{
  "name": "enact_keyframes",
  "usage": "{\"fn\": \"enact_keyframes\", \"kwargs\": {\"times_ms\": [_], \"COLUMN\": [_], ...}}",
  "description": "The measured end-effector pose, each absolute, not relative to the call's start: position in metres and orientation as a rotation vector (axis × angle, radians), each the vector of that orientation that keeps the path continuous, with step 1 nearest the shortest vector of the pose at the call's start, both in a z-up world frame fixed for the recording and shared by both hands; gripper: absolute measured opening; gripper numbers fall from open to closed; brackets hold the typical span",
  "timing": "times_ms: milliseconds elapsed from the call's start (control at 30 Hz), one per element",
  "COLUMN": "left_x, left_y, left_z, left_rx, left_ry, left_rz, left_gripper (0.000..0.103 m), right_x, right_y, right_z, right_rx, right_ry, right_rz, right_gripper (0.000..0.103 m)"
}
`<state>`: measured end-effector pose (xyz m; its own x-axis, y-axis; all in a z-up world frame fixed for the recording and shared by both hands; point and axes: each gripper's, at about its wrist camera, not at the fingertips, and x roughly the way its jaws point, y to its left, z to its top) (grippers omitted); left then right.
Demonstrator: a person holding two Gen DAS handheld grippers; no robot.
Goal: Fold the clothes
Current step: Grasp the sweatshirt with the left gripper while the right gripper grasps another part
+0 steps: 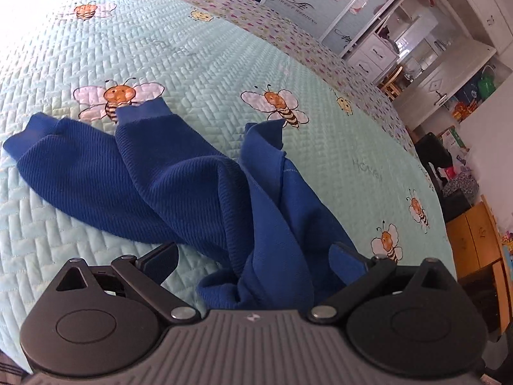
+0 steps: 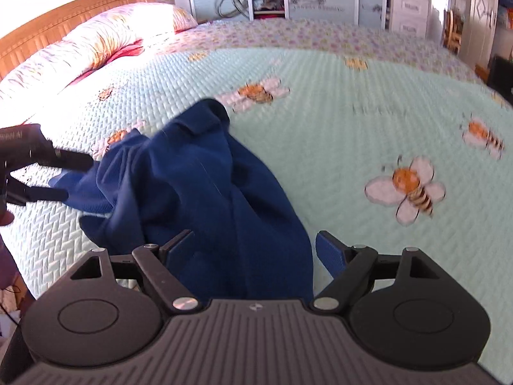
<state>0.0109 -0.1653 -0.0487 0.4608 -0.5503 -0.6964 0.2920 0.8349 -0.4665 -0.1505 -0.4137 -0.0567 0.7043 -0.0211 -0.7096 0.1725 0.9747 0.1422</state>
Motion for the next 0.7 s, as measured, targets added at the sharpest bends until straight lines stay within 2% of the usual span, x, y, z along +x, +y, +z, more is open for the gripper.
{"fn": "enact_keyframes", "kwargs": {"times_ms": [233,267,300,433,500,533,600,633,667,700], "left_x": [0.045,0.047,0.048,0.040,0.035,0.032,0.029,0.027,0.025,0.022], "left_y": [-0.205,-0.208,-0.210,-0.218,-0.222,-0.223,-0.228,-0.231,-0.234,-0.236], "left_z": [-0.090,-0.098,-0.103,-0.109,-0.107,-0.105,-0.100,-0.096,-0.093,-0.089], "left_rx": [-0.352,-0.361,-0.365,-0.308,-0.269,-0.250,-0.189,-0.162,-0.144,-0.129], "left_ry": [1.152,1.176,1.193,1.181,1.156,1.144,1.099,1.080,1.065,1.043], "left_rz": [-0.536,-0.525,-0.515,-0.490,-0.498,-0.503,-0.515,-0.520,-0.525,-0.529], "left_gripper": [0.102,0.099,0.090,0.077,0.061,0.056,0.040,0.037,0.028,0.024], "right_x": [-0.135,-0.133,-0.131,-0.129,-0.130,-0.130,-0.131,-0.133,-0.135,-0.138], "right_y": [-0.418,-0.419,-0.420,-0.431,-0.433,-0.433,-0.428,-0.426,-0.425,-0.426], "right_z": [-0.084,-0.087,-0.090,-0.103,-0.109,-0.110,-0.110,-0.109,-0.107,-0.105], "right_rx": [0.271,0.285,0.303,0.413,0.427,0.427,0.399,0.386,0.374,0.372], "right_ry": [0.827,0.841,0.855,0.894,0.892,0.891,0.882,0.870,0.855,0.834], "right_rz": [-0.051,-0.048,-0.045,-0.023,-0.014,-0.009,-0.006,-0.011,-0.014,-0.011], "right_gripper": [0.083,0.083,0.083,0.083,0.081,0.079,0.063,0.057,0.039,0.027]}}
